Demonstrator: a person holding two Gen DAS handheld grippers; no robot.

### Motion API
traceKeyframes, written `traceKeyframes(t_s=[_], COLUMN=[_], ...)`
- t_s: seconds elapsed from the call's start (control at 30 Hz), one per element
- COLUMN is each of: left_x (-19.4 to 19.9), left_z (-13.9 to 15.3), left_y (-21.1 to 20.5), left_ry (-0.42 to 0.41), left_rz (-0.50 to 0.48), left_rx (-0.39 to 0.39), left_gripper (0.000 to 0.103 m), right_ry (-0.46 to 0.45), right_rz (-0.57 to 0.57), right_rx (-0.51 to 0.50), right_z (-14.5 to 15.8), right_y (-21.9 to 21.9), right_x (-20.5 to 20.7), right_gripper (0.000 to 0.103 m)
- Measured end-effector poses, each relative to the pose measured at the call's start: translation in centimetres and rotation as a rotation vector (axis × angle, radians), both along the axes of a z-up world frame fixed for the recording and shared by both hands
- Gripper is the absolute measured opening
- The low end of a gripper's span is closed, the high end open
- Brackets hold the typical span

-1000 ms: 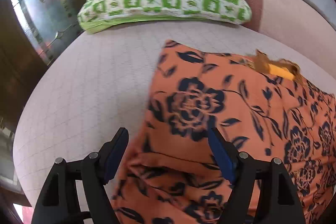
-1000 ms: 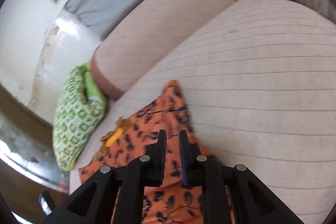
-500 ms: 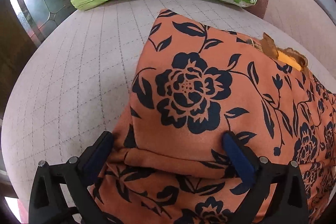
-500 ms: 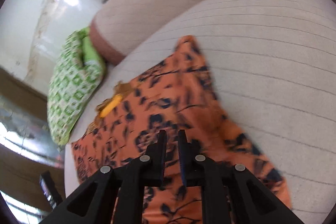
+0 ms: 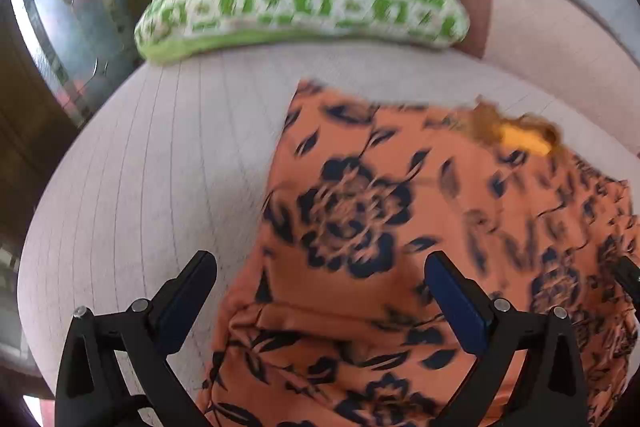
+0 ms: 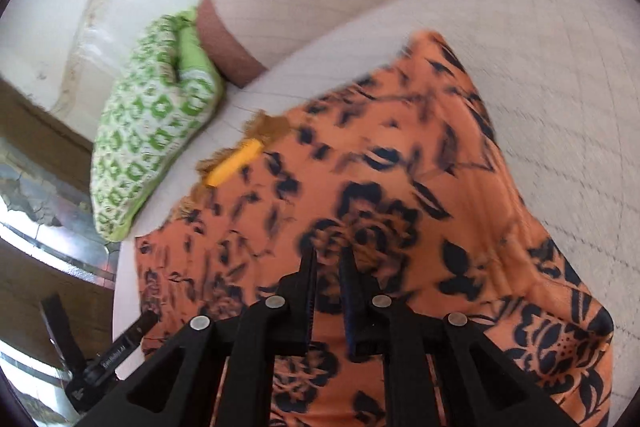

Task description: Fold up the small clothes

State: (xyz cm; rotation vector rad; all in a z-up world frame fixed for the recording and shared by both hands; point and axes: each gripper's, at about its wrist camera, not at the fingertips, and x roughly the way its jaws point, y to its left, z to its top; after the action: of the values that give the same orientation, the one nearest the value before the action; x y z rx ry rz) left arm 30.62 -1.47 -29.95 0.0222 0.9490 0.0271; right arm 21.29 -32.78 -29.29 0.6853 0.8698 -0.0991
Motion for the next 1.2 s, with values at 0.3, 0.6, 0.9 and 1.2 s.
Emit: traceKeyframes(t_s=[0.3,0.6,0.9,1.2], left_x=[0.5,-0.2,-0.5,-6.8], left_z=[-3.9,-0.6,-2.1,0.9], left_y=[-4.6,-3.1,-2.6,4.3], left_ry=[0.139,0.017,0.092,-0.004], left_rz=[-0.150,-0.080,-0.109,-0.038], left_rx=[0.039,0.056,0.107,0.119], left_gripper=[0.103,0.103,0.103,0.103], right_ry=[0.086,-0.013,0.063,-0.055], right_rz=[0.196,0.213,0.264,0.199], right_rx=[-0.061,-0.030,-0.029,-0.054], right_z=[-1.6,0.3,-1.4,2.8], right_y=[5.0,5.3,7.2,3.5], right_x=[2.2,1.3,1.6,-5.6], right_gripper=[0.014,0.014,0.020,0.028])
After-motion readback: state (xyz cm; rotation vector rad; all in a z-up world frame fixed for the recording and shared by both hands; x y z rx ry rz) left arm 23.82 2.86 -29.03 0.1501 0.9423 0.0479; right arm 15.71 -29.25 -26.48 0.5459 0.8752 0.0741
